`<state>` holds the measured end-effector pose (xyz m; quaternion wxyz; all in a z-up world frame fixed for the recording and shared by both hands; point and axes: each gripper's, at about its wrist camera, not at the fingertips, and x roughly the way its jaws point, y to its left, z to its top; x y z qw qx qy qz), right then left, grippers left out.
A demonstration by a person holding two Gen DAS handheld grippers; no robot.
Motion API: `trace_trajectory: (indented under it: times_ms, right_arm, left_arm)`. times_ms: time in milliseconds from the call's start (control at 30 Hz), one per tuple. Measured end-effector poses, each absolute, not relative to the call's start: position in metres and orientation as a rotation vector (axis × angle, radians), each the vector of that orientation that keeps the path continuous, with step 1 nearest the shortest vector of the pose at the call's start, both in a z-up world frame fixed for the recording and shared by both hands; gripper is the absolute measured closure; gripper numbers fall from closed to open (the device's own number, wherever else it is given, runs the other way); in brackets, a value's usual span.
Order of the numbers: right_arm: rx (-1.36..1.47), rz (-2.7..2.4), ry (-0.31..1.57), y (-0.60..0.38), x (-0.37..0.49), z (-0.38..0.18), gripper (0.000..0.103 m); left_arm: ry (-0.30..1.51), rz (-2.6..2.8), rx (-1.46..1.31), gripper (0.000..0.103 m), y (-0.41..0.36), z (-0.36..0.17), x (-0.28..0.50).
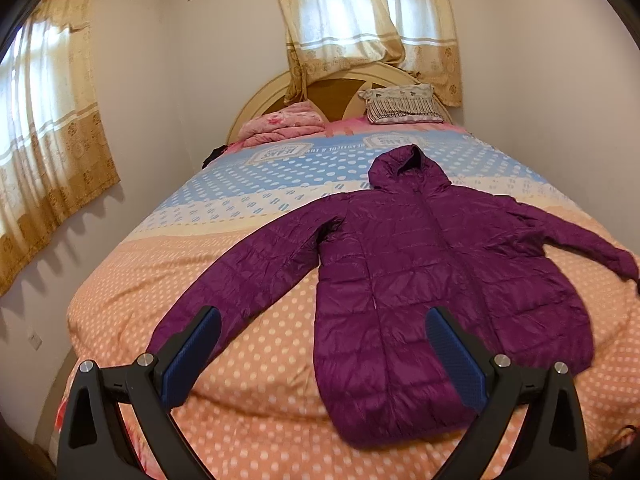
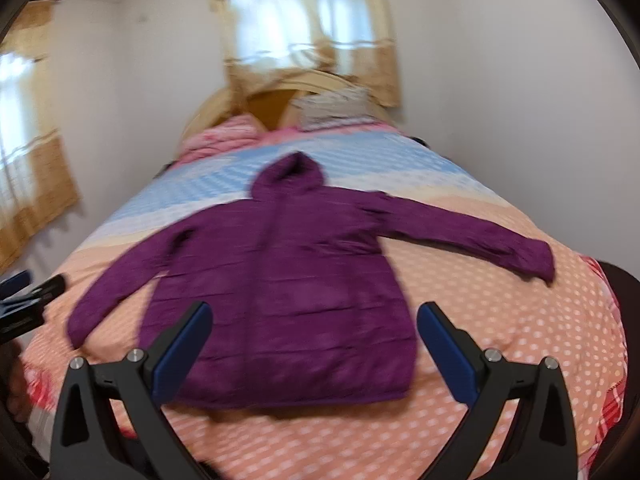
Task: Fold large clothes
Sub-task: 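Reach the right tool to the sleeve cuff and close on it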
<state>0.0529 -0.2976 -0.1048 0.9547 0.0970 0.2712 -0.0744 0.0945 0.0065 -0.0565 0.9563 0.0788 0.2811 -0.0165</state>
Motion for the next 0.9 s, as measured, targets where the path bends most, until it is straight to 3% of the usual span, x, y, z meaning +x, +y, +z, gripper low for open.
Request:
trace_trajectory:
  times_ms: [200,433,667,700,733,833,900]
  right_arm:
    - [0.349,-0.349,0.640,-0.411,0.087,-0.127,0.000]
    - [0.412,-0.626,0.713,-0.527,0.111,-0.148,0.009]
    - [0.479,-0.728,0.810,-0.576,0.136,-0.176,0.020]
    - [0.478,-0.730,0.827,-0.578,0.138,-0.180,0.024]
    - [0.477,-0.719,0.860,-0.579,0.143,-0.186,0.038]
    - [0.456,-0.699,0.892,-0.583,0.147,-0.195,0.066]
    - [0.450,-0.696,0.891,-0.585,0.145,-0.192,0.075]
  left_arm:
    - [0.598,-0.012,0.216,0.001,-0.006,-0.085,0.164]
    - [0.630,0.009,0.235,0.001,-0.026,-0.120,0.243]
    - [0.688,0.066,0.250,0.001,-0.030,-0.155,0.297]
    - [0.705,0.077,0.250,0.001,-0.028,-0.162,0.303]
    - [0.720,0.085,0.250,0.001,-0.026,-0.167,0.307]
    - [0.751,0.111,0.222,0.001,-0.016,-0.178,0.316]
    - [0.753,0.120,0.214,0.001,-0.010,-0.180,0.318]
